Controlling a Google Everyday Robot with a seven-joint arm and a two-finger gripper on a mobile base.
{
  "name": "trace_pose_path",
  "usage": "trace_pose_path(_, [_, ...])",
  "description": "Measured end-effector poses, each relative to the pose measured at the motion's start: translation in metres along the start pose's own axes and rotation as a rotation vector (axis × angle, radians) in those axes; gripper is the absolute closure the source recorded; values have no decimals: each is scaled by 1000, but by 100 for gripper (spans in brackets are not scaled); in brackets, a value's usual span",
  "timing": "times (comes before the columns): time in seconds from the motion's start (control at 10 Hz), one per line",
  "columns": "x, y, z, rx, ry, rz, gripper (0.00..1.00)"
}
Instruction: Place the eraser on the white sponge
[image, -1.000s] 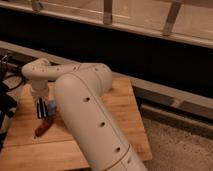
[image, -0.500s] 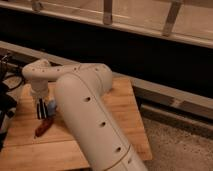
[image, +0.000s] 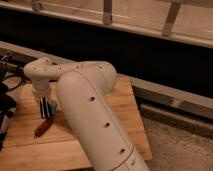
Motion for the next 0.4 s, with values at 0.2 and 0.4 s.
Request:
trace_pose_path(0.2, [0,4,4,-4,2,-1,50])
trace_pose_path(0.4, [2,-1,3,-5,-1,5,60])
